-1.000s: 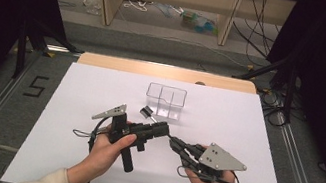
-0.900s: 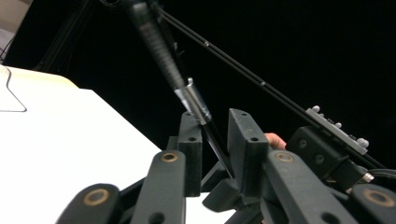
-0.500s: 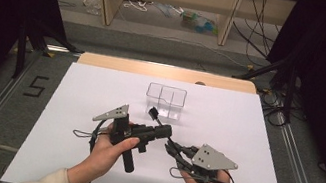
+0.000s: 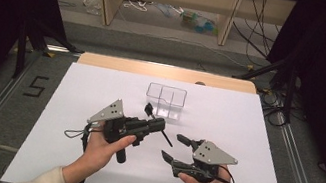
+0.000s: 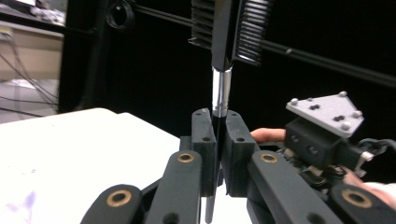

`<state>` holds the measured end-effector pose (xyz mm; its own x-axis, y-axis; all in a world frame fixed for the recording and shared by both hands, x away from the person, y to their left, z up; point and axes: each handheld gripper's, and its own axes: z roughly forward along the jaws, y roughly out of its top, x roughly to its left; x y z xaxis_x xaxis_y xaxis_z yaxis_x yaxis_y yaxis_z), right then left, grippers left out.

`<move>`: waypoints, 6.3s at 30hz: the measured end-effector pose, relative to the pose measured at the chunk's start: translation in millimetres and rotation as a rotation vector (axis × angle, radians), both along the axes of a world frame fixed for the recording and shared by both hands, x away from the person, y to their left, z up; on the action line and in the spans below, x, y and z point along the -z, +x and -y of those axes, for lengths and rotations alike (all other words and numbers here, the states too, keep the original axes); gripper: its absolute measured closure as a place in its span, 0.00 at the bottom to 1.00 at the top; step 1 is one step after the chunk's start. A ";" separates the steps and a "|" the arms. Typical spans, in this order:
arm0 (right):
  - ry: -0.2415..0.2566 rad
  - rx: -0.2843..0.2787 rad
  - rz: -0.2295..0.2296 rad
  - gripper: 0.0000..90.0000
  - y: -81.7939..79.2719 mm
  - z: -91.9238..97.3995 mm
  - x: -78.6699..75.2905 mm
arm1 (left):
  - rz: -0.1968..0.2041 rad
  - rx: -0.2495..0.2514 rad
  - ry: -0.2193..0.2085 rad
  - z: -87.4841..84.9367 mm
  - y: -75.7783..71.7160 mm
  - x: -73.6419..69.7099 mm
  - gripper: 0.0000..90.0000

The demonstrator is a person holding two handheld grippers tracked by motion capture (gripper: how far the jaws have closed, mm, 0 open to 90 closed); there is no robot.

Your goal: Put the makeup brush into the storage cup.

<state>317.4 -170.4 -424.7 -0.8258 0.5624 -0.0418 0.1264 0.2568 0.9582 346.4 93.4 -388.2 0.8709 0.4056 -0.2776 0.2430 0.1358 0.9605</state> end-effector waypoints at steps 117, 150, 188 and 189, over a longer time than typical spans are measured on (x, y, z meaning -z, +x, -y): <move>0.021 0.147 0.010 0.17 -19.6 70.6 -2.5 | 0.135 -0.238 0.271 -17.5 45.4 -37.7 0.95; 0.032 0.141 0.020 0.17 -18.6 69.1 -0.7 | 0.147 -0.260 0.295 -15.7 60.1 -38.6 0.95; 0.011 0.139 0.014 0.17 -19.6 69.6 0.0 | 0.166 -0.278 0.304 -11.4 72.9 -41.4 0.95; 0.012 0.139 0.014 0.17 -19.7 69.6 0.0 | 0.166 -0.279 0.306 -11.4 73.1 -41.6 0.95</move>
<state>297.7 -240.0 -424.6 -0.7394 0.6717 -0.0452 0.1467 0.2263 0.9629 419.4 104.8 -346.6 0.7389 0.6733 0.0257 0.0768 -0.1220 0.9896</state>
